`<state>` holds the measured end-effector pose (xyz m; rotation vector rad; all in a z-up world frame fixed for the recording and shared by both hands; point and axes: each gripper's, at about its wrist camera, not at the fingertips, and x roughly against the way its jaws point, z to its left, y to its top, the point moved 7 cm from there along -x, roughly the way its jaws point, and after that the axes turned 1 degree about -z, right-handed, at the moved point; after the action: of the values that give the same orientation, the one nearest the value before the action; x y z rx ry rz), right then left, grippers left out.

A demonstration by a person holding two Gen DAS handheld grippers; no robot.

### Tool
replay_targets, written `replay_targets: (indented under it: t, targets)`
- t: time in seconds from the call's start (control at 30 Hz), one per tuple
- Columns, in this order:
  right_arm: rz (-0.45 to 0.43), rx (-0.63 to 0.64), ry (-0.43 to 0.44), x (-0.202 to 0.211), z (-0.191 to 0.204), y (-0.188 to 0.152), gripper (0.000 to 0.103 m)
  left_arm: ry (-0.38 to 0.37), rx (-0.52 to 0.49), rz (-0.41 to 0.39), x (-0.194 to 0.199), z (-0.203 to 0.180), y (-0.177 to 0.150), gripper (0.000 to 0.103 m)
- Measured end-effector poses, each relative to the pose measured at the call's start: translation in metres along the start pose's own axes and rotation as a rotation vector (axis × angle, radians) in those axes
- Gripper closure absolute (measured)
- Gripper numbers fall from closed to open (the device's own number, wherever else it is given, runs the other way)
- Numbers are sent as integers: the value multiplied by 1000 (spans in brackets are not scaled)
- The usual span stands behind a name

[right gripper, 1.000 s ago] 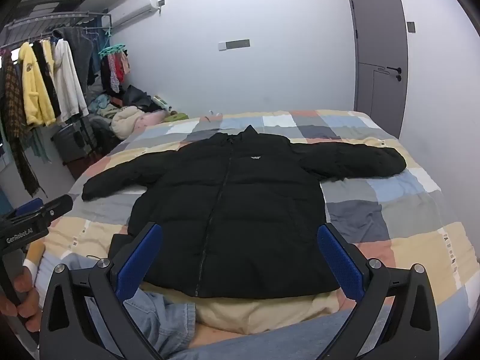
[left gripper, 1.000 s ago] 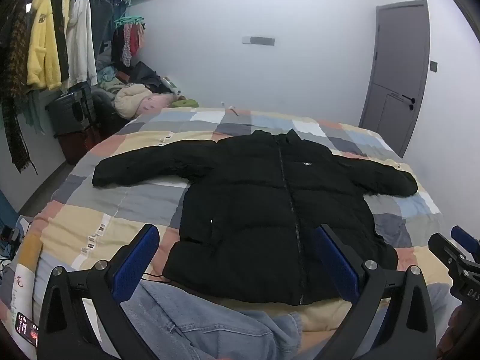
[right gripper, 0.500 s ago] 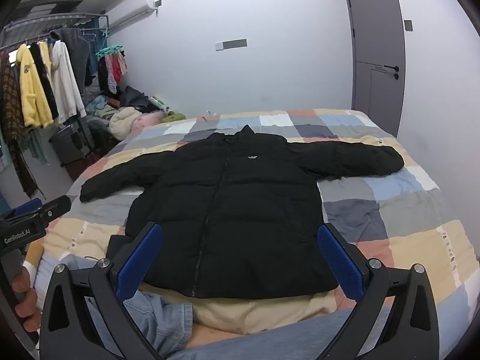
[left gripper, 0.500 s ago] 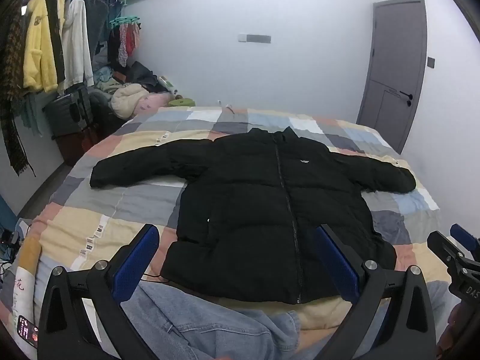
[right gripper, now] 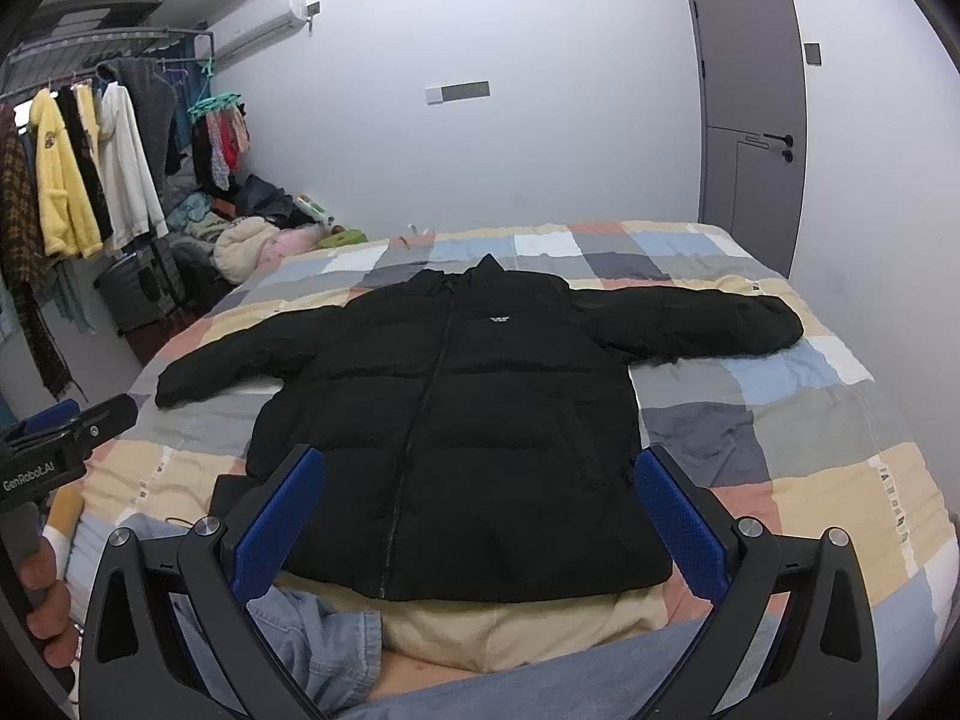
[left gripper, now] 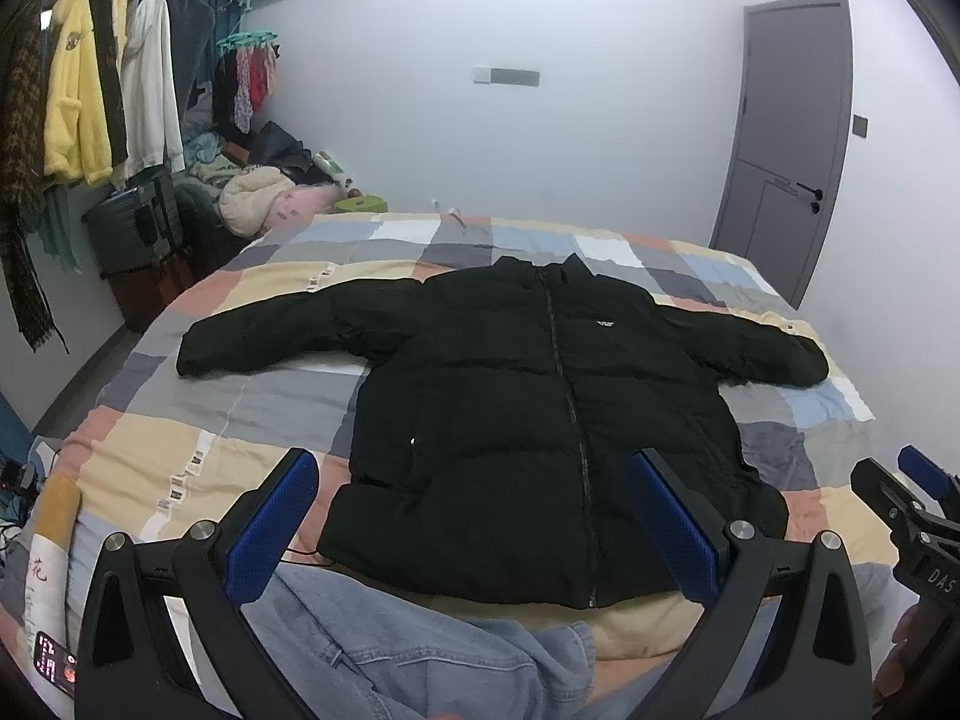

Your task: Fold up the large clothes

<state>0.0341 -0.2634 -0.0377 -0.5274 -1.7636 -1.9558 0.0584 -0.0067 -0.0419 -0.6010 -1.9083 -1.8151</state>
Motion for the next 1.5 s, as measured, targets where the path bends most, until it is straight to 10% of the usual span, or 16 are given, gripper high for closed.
replay_targets:
  t: [1.5]
  targets:
    - [-14,6,-76,8,6,-3,0,-56,-35,40,-8,-12,-1,0]
